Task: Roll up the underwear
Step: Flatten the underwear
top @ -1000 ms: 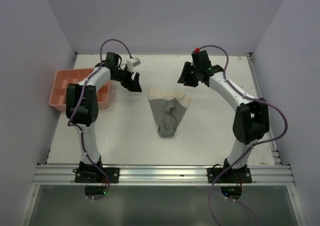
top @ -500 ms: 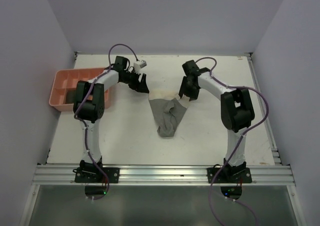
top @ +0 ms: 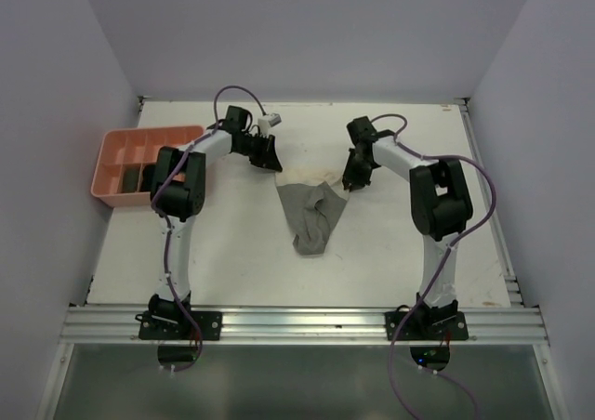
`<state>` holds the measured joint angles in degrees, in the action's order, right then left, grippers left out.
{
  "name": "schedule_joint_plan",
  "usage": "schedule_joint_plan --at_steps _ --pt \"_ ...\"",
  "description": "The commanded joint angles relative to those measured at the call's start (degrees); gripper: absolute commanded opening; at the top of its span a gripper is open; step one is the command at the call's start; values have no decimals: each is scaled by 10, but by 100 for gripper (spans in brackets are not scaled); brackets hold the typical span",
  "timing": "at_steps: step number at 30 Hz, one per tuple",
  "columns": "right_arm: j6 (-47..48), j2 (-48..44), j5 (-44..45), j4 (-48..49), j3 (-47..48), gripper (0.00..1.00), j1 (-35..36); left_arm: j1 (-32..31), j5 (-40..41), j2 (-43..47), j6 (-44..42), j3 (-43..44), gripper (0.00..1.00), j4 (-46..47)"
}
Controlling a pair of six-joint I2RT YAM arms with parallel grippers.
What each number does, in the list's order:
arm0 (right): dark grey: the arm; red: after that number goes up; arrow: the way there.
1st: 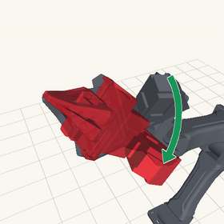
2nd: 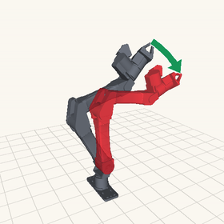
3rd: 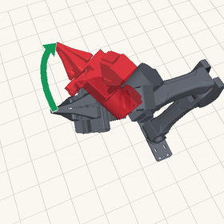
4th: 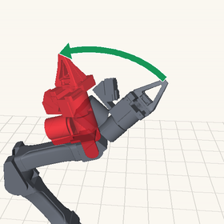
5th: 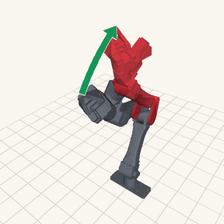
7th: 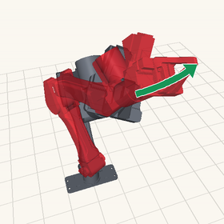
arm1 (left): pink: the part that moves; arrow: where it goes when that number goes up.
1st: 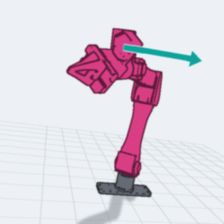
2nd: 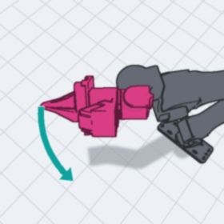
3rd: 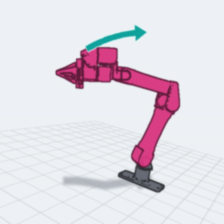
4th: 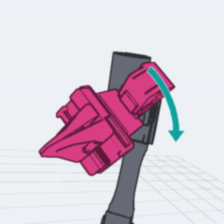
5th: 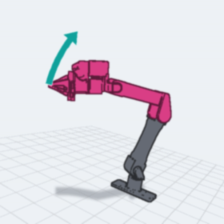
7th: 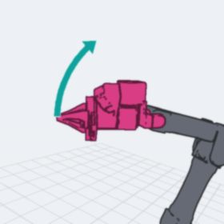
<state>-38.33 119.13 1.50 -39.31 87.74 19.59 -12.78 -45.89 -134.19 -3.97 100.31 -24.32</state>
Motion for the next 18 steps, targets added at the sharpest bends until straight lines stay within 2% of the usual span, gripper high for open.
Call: schedule_joint_plan --at_steps 1,3,4,5,6,7,8,9,12,18 --pt "18 -7 -33 36 6 19 -20 -1 -28 -14 -14 22 3 -38" --pt "33 -21 -44 46 8 10 -28 -1 -32 0 -17 23 0 -35" --pt "39 -27 -47 54 6 14 -31 -1 -32 6 -17 23 0 -25" --pt "41 -30 -52 58 8 23 -30 -1 -13 16 -17 24 0 -21" --pt "55 -29 -60 49 28 36 -32 -1 -4 17 -16 28 4 -21" --pt "61 -22 -60 7 44 45 -34 -1 3 16 -20 43 11 -36" --pt "68 -25 -60 1 55 45 -33 -1 4 11 -27 52 15 -48" --pt "66 -34 -64 5 55 45 -33 -1 5 11 -34 57 24 -55" --pt "13 -79 -91 52 41 44 -32 -1 23 36 -42 19 32 -38" --pt "-37 -2 -69 -24 147 42 4 -1 36 60 -46 -18 34 -18"
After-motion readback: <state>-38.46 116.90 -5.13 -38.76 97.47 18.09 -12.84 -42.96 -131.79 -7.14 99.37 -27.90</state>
